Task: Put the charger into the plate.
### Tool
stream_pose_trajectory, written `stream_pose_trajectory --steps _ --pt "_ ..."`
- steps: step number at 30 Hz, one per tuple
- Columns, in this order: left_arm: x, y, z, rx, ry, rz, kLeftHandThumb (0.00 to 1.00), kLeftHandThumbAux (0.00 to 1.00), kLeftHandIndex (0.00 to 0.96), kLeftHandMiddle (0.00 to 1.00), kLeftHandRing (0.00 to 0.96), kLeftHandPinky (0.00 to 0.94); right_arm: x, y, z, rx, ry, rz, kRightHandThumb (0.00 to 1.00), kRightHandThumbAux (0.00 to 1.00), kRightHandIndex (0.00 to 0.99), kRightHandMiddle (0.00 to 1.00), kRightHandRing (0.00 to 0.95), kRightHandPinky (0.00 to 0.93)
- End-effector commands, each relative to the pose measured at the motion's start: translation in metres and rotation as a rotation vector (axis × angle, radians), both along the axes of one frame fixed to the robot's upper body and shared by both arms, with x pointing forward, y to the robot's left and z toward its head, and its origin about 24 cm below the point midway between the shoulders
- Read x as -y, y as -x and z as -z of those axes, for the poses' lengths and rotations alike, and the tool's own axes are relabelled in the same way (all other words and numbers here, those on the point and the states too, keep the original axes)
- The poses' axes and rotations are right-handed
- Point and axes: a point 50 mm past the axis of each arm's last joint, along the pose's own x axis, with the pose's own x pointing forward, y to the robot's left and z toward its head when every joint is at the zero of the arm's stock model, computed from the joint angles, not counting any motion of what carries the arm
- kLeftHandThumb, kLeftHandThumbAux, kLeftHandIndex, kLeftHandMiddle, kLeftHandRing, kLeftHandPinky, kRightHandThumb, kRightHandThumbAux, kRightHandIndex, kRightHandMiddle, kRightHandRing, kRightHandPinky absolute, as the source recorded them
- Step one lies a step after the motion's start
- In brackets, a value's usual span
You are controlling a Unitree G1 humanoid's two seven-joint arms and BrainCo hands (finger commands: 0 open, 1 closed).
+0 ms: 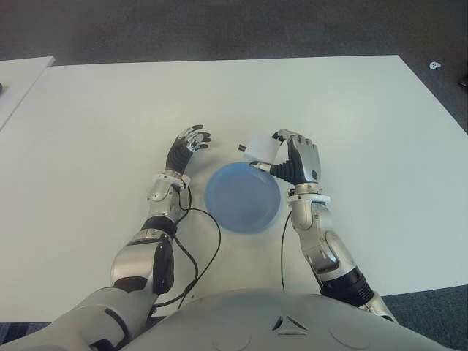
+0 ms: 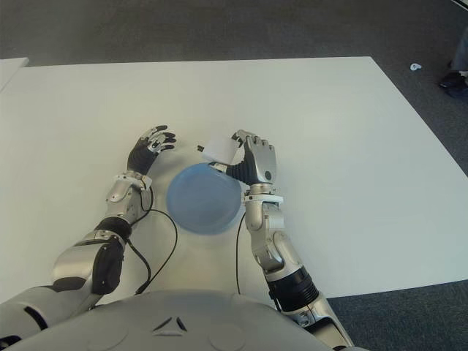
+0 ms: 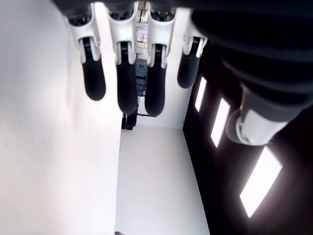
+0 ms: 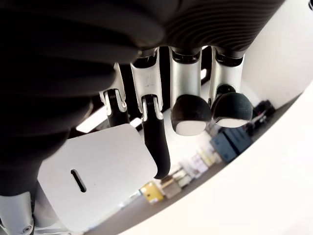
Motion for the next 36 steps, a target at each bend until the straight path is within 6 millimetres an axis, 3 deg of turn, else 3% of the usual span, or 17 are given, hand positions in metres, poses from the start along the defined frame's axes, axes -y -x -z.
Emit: stream_pose_trajectory --steps 1,10,32,36 --pt "0.003 0.007 0.009 -0.041 0.008 0.0 0.1 0.554 0.252 0.359 0.35 0.338 -0.012 0.008 0.016 -0.059 0.0 -0.053 0.857 0.675 0.404 0.544 0.87 0.868" --pt "0.005 0.007 0.009 -0.042 0.003 0.002 0.102 0.557 0.254 0.361 0.351 0.34 -0.026 0.015 0.022 -0.089 -0.02 -0.12 0.856 0.676 0.402 0.545 0.863 0.86" --pt "0.004 0.006 0.01 -0.058 0.011 -0.007 0.09 0.568 0.26 0.359 0.35 0.337 -0.029 0.02 0.027 -0.135 0.011 -0.161 0.858 0.674 0.405 0.547 0.865 0.866" --pt "0.004 0.006 0.01 -0.055 0.014 -0.01 0.09 0.567 0.26 0.358 0.351 0.339 -0.027 0.019 0.03 -0.119 0.042 -0.168 0.848 0.67 0.433 0.501 0.806 0.807"
